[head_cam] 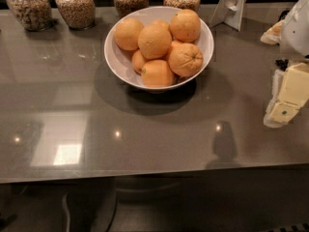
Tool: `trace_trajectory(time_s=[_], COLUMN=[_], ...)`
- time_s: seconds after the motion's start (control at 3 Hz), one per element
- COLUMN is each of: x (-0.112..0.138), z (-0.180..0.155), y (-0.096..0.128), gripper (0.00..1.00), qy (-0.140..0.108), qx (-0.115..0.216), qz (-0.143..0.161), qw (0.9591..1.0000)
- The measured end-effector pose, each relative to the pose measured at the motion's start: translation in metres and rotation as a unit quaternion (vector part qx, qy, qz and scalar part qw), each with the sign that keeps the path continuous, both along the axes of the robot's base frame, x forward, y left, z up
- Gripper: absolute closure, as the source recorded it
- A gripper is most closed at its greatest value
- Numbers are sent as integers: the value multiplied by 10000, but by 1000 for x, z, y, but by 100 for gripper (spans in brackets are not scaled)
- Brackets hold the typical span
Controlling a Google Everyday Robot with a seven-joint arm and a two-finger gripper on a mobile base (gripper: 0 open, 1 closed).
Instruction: Pick orange from white bowl
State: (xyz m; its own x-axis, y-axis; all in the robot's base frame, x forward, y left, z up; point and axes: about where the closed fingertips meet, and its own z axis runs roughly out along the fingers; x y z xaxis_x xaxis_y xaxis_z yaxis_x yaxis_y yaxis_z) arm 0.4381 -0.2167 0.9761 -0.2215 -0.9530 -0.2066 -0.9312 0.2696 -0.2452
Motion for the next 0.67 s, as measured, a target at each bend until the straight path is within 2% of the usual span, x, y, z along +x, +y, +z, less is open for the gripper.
trace_trajectory(time_s=[0.67], x=[4], z=[1], y=[4], gripper=[0], qy=[-83], qx=[92], qz=[28], qw=[9999])
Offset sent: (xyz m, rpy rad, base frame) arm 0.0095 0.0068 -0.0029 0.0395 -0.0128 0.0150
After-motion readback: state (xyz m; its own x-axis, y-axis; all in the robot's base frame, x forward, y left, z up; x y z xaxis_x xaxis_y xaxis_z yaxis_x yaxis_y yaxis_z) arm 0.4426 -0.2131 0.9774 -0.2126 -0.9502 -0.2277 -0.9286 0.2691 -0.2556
